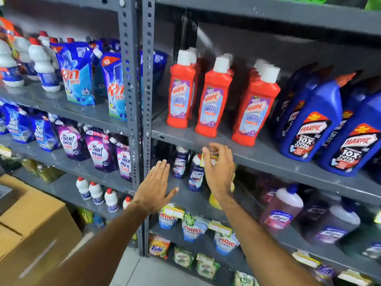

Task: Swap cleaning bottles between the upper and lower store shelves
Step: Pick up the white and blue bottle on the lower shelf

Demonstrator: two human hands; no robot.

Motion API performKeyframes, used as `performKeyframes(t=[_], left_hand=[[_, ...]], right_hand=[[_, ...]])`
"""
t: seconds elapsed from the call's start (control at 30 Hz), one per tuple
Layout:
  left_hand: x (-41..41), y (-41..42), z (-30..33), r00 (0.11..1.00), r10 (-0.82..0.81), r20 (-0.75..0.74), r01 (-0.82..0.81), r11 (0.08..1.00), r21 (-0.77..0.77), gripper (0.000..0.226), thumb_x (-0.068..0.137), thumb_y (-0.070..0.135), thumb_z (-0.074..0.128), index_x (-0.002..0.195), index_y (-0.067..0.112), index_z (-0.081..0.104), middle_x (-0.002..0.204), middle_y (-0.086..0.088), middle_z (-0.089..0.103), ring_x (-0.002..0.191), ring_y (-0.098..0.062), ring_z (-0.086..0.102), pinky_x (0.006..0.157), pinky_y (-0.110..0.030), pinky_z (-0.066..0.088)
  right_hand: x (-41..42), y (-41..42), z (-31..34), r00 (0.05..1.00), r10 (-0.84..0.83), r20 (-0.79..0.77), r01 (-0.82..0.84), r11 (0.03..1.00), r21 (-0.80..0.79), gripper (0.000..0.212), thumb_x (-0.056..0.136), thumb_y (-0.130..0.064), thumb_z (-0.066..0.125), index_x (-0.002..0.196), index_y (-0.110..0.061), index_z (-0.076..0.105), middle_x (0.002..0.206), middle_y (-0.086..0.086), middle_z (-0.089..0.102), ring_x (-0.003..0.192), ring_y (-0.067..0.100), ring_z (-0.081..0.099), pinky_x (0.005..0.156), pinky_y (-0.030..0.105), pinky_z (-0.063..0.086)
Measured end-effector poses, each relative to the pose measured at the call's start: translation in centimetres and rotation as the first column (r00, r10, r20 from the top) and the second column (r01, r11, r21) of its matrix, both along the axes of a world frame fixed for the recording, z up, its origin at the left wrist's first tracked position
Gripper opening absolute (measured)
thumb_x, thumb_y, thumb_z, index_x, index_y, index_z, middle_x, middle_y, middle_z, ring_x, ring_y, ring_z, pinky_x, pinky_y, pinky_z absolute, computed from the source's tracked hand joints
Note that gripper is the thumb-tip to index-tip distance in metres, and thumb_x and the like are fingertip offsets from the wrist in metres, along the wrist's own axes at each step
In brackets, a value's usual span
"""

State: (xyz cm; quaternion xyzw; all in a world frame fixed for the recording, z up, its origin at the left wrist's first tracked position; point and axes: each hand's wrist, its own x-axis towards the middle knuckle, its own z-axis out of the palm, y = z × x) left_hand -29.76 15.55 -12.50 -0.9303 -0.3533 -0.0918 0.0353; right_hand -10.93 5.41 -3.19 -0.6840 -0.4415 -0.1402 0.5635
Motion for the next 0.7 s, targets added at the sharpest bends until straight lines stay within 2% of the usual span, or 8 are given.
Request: performKeyframes(t=[0.07, 0.23, 0.27, 0.33, 0.4, 0.53, 0.63, 0.7], left_hand=[[-0.5, -0.6, -2.4, 1.000, -0.005, 0.007, 0.005, 0.998, -0.066, 0.094, 0.103, 0.069, 0.015, 0.161, -0.003, -0.005, 0.172, -0.022, -0.009, 0.161, -0.031, -0.008, 0.131, -0.043, 0.001], [-0.2, -0.4, -4.4, 1.000, -0.009, -0.004, 0.008, 0.994, -0.112, 0.092, 0.105, 0.064, 0.025, 0.162, -0.004, 0.000, 0.172, -0.023, -0.004, 0.161, -0.032, -0.004, 0.131, -0.042, -0.001], [0.3, -0.2, -3.6, 0.999, -0.026, -0.032, 0.024, 0.997, -0.072, 0.091, 0.105, 0.063, 0.027, 0.162, -0.003, 0.000, 0.172, -0.023, -0.003, 0.161, -0.032, -0.003, 0.131, -0.041, -0.002], [0.3, -0.7, -10.1, 0.992, 0.018, -0.122, -0.049, 0.966, -0.253, 0.090, 0.105, 0.061, 0.028, 0.162, -0.003, 0.000, 0.172, -0.023, -0.002, 0.161, -0.032, -0.002, 0.131, -0.041, -0.003], [0.4, -0.5, -11.2, 0.997, 0.004, -0.077, -0.018, 0.985, -0.174, 0.090, 0.106, 0.061, 0.028, 0.162, -0.003, 0.000, 0.172, -0.023, -0.002, 0.161, -0.032, -0.002, 0.131, -0.041, -0.003], [1.7, 1.2, -13.3, 0.998, -0.011, -0.058, 0.001, 0.983, -0.181, 0.090, 0.105, 0.061, 0.029, 0.162, -0.003, 0.001, 0.172, -0.024, 0.000, 0.161, -0.033, -0.001, 0.130, -0.041, -0.003], [2.4, 2.4, -16.7, 0.998, 0.004, -0.064, -0.017, 0.979, -0.203, 0.092, 0.105, 0.063, 0.031, 0.162, -0.002, 0.002, 0.172, -0.024, 0.001, 0.161, -0.033, 0.000, 0.127, -0.037, -0.007], [3.0, 3.3, -17.8, 0.999, 0.011, -0.046, -0.021, 0.975, -0.219, 0.092, 0.104, 0.063, 0.032, 0.162, -0.002, 0.001, 0.172, -0.023, 0.000, 0.161, -0.032, -0.001, 0.126, -0.036, -0.008]], right_hand=[[-0.6, -0.9, -3.1, 1.000, 0.005, -0.020, -0.006, 0.998, -0.056, 0.011, 0.096, -0.024, 0.075, 0.104, -0.017, 0.071, 0.095, -0.003, 0.069, 0.091, 0.020, 0.064, 0.084, 0.026, 0.046], [-0.1, -1.4, -8.2, 0.989, 0.072, -0.128, -0.092, 0.982, -0.162, 0.020, 0.102, -0.022, 0.069, 0.117, -0.009, 0.071, 0.110, 0.007, 0.074, 0.102, 0.029, 0.070, 0.091, 0.050, 0.056], [0.1, -1.3, -7.8, 0.987, 0.089, -0.132, -0.113, 0.975, -0.192, 0.024, 0.103, -0.022, 0.068, 0.122, -0.008, 0.070, 0.116, 0.007, 0.074, 0.107, 0.028, 0.070, 0.095, 0.050, 0.055], [0.3, 0.1, -16.3, 0.962, 0.109, -0.250, -0.187, 0.931, -0.313, 0.034, 0.104, -0.025, 0.066, 0.133, -0.007, 0.066, 0.129, 0.008, 0.071, 0.119, 0.027, 0.067, 0.104, 0.048, 0.052], [0.5, -0.5, -16.6, 0.945, 0.125, -0.302, -0.225, 0.919, -0.323, 0.045, 0.105, -0.026, 0.066, 0.144, -0.006, 0.059, 0.142, 0.010, 0.065, 0.131, 0.027, 0.062, 0.113, 0.046, 0.047], [1.9, 2.2, -19.4, 0.931, 0.165, -0.326, -0.277, 0.901, -0.335, 0.054, 0.105, -0.026, 0.064, 0.153, -0.007, 0.050, 0.153, 0.008, 0.057, 0.140, 0.022, 0.053, 0.120, 0.033, 0.039], [2.8, 4.3, -23.0, 0.928, 0.181, -0.327, -0.294, 0.894, -0.337, 0.057, 0.105, -0.024, 0.065, 0.155, -0.006, 0.045, 0.152, 0.010, 0.056, 0.137, 0.020, 0.052, 0.110, 0.003, 0.028], [3.5, 5.8, -24.5, 0.918, 0.175, -0.355, -0.295, 0.901, -0.319, 0.063, 0.104, -0.022, 0.066, 0.158, -0.003, 0.039, 0.155, 0.014, 0.051, 0.140, 0.020, 0.048, 0.106, -0.002, 0.021]])
